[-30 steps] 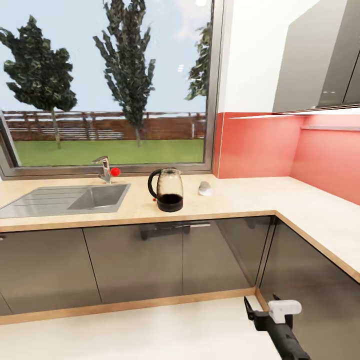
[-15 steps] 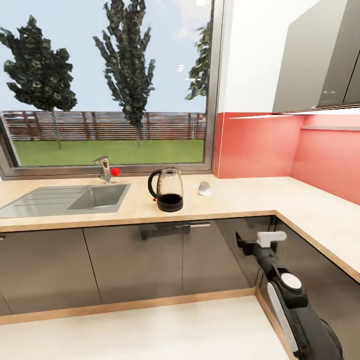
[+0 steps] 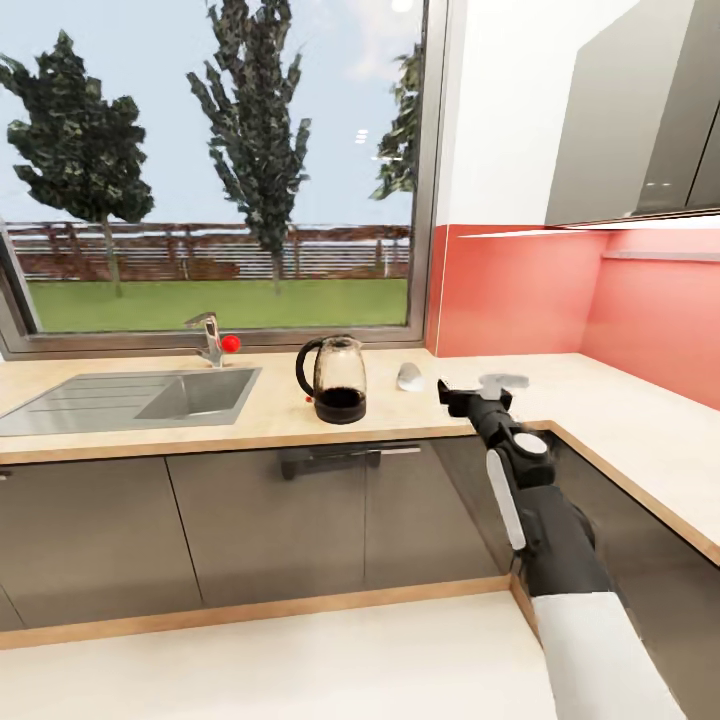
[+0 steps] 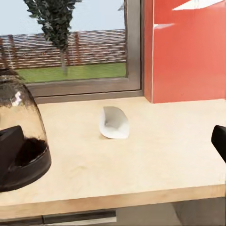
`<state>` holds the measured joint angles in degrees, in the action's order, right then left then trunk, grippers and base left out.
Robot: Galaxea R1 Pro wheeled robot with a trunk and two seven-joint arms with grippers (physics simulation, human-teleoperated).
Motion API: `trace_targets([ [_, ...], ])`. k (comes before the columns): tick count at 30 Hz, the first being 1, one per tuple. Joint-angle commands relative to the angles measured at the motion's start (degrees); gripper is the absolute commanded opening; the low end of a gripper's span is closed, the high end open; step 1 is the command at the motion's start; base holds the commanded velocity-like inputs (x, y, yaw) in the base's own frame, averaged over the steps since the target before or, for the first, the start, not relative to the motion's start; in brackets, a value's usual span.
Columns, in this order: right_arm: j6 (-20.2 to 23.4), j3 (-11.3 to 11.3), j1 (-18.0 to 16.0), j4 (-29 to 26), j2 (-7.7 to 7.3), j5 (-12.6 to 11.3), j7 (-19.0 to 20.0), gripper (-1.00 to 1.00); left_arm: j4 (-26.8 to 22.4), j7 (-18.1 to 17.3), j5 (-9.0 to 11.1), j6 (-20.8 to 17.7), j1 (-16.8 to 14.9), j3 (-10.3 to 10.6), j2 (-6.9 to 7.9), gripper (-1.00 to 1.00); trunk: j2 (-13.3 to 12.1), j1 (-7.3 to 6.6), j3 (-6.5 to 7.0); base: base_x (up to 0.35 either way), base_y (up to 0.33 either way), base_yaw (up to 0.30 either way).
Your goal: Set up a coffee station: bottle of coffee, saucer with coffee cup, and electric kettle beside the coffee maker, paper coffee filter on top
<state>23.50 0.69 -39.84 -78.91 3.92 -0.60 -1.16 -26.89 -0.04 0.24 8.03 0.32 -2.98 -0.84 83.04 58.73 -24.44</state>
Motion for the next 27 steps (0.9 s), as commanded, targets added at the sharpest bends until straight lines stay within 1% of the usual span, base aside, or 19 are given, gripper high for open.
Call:
trace_targets([
  [1, -1.1, 0.2, -3.2, 7.7, 0.66, -0.1, -1.6, 1.00, -0.1, 0.0, 0.0, 0.1, 0.0, -0.8, -0.04, 1.00, 0.0, 0.00, -0.06, 0.000, 0.000, 0.000],
  [2, -1.5, 0.2, -4.7, 11.2, 0.82, -0.1, -2.0, 1.00, -0.1, 0.0, 0.0, 0.1, 0.0, -0.9, -0.06, 1.00, 0.0, 0.00, -0.06, 0.000, 0.000, 0.000],
  [5, -2.3, 0.3, -6.8, 15.6, 0.95, -0.2, -2.4, 1.00, -0.1, 0.0, 0.0, 0.1, 0.0, -1.0, -0.09, 1.00, 0.0, 0.00, -0.06, 0.000, 0.000, 0.000],
  [6, -5.6, 0.3, -8.5, 21.2, 1.04, -0.1, -2.7, 1.00, 0.0, 0.0, 0.0, 0.1, 0.0, -1.1, -0.11, 1.00, 0.0, 0.00, -0.06, 0.000, 0.000, 0.000],
  [7, -6.7, 0.3, -8.8, 22.5, 1.05, -0.1, -2.7, 1.00, 0.0, 0.0, 0.0, 0.1, 0.0, -1.1, -0.11, 1.00, 0.0, 0.00, -0.06, 0.005, 0.000, 0.000],
  [8, -10.3, 0.4, -10.2, 27.3, 1.13, -0.1, -2.8, 1.00, 0.0, 0.0, 0.0, 0.1, 0.0, -1.2, -0.12, 1.00, 0.0, 0.00, -0.06, 0.124, 0.000, 0.000],
  [9, -11.3, 0.4, -10.9, 29.5, 1.15, -0.1, -2.8, 1.00, 0.0, 0.0, 0.0, 0.1, 0.0, -1.2, -0.12, 1.00, 0.0, 0.00, -0.06, 0.176, 0.000, 0.000],
  [13, -12.7, 0.4, -12.6, 34.9, 1.19, -0.1, -2.9, 1.00, 0.0, 0.0, 0.0, 0.1, 0.0, -1.3, -0.12, 1.00, 0.0, 0.00, -0.06, 0.114, 0.000, 0.000],
  [19, -13.1, 0.4, -13.0, 37.1, 2.15, -0.1, -2.9, 1.00, 0.0, 0.0, 0.0, 0.2, 0.0, -1.4, -0.15, 1.00, 0.0, 0.00, -0.06, 0.176, 0.000, 0.000],
  [25, -13.2, 0.4, -13.1, 38.8, 2.59, -0.2, -2.9, 1.00, 0.0, 0.0, 0.0, 0.2, 0.0, -1.5, -0.09, 1.00, 0.0, 0.00, -0.06, 0.140, 0.029, 0.000],
  [27, -13.4, 0.4, -13.1, 39.2, 2.72, -0.2, -2.8, 1.00, 0.0, 0.0, 0.0, 0.2, 0.0, -1.8, -0.07, 1.00, 0.0, 0.00, -0.06, 0.117, 0.037, 0.000],
])
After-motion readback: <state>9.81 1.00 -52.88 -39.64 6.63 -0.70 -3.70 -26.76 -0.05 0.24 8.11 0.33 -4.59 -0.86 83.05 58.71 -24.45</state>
